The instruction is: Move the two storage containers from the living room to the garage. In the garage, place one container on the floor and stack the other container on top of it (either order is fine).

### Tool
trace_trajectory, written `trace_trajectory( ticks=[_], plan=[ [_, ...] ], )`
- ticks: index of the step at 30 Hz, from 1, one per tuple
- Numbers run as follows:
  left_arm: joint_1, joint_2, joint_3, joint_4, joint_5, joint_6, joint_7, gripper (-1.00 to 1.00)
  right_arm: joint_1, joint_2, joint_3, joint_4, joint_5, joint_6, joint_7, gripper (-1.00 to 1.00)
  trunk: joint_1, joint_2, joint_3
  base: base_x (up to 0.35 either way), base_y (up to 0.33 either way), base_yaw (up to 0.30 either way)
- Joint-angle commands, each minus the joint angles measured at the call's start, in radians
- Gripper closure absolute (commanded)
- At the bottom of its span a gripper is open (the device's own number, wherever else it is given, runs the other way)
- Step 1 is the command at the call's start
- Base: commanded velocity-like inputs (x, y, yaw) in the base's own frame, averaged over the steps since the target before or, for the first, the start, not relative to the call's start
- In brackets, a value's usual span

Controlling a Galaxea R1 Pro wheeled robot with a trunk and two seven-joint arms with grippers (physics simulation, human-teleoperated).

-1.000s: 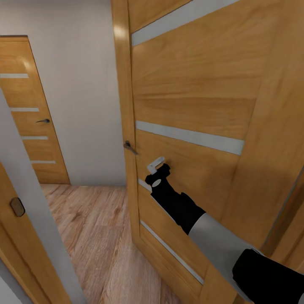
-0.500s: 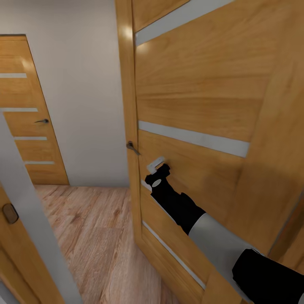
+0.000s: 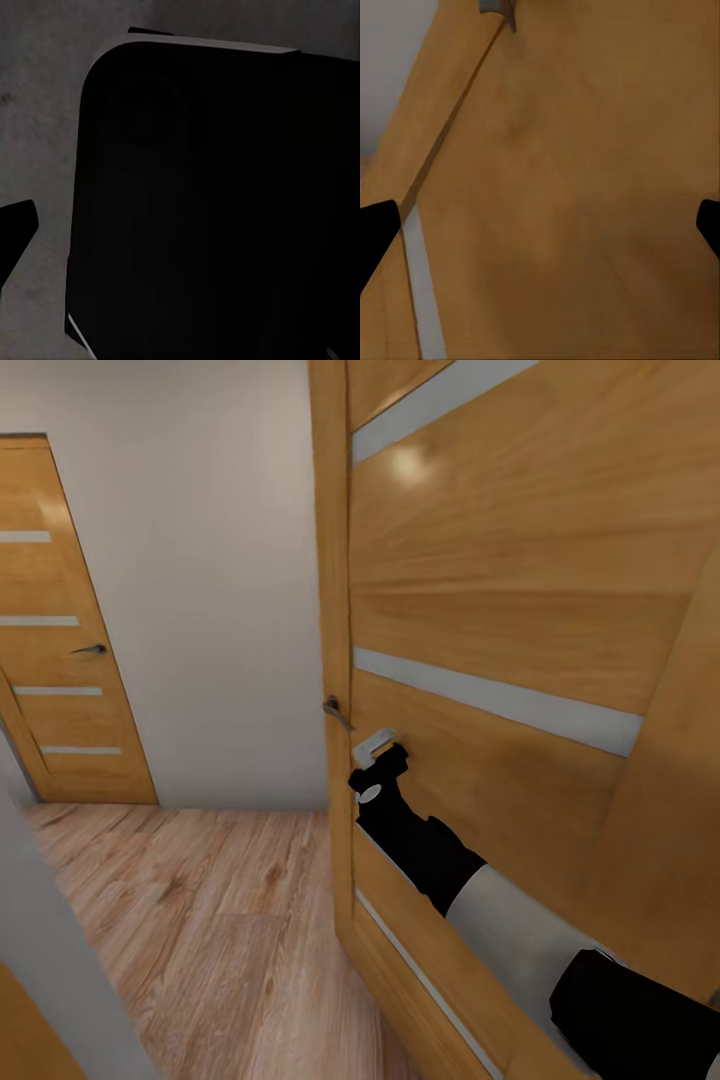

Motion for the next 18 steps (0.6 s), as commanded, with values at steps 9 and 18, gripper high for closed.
trace_trajectory(
  ticks=[9, 18],
  plan=[
    [0.001, 0.000, 0.002, -0.001, 0.006, -0.001, -0.001, -1.00, -0.002, 0.000, 0.003, 0.000, 0.011, 0.011, -0.010, -1.00, 0.000, 0.000, -0.001, 0.058, 0.000, 0.000],
    [0.001, 0.000, 0.003, -0.001, 0.007, -0.001, -0.001, -1.00, -0.002, 0.000, 0.003, 0.001, 0.009, 0.014, -0.010, -1.00, 0.000, 0.000, -0.001, 0.002, 0.000, 0.000]
  ],
)
